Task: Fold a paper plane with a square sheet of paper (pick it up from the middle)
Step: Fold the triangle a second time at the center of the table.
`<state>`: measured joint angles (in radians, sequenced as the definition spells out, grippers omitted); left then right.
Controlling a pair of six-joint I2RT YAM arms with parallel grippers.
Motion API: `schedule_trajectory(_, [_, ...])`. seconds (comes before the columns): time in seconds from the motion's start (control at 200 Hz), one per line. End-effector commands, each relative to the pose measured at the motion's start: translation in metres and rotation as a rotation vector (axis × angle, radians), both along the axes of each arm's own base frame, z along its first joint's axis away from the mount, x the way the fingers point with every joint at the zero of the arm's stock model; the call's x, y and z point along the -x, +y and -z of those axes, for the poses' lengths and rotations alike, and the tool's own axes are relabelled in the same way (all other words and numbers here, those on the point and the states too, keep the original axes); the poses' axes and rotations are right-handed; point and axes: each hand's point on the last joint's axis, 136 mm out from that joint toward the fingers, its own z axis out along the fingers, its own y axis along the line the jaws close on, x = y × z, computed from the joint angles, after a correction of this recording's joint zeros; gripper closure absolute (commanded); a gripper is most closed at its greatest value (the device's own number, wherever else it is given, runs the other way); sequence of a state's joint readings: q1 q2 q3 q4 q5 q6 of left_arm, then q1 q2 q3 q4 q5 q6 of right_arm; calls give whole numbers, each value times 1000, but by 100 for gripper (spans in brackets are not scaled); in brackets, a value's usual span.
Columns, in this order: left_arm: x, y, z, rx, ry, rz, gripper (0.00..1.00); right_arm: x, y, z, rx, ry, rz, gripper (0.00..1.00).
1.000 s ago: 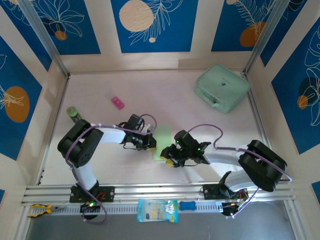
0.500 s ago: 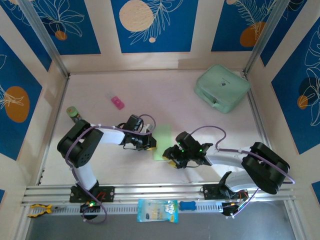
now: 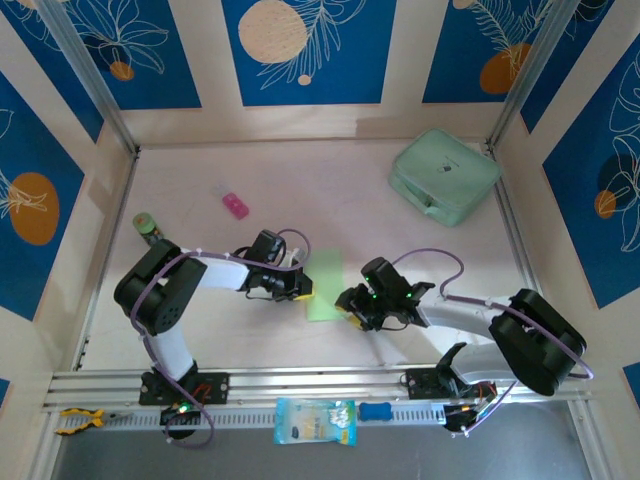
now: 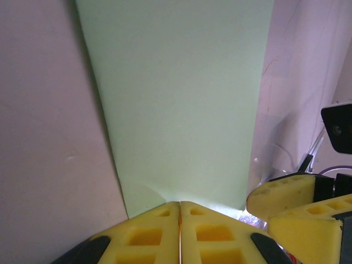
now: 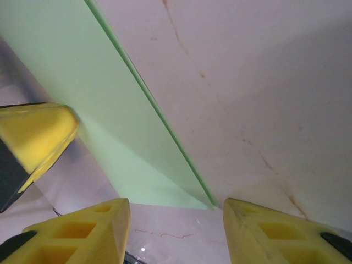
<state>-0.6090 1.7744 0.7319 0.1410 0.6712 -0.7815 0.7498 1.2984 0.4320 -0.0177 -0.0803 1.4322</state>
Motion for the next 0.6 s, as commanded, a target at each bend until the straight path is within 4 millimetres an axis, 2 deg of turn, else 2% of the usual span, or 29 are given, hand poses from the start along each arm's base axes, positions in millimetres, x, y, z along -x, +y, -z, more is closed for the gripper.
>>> schedule_trajectory(0.0, [3,7,16,-45,26,-18,91,0,3,1,-5,10,-24,51])
schedule_trajectory(0.595, [2,7,15,-47,28,-17,91,-10,16,-8,-48,-57,-67,58])
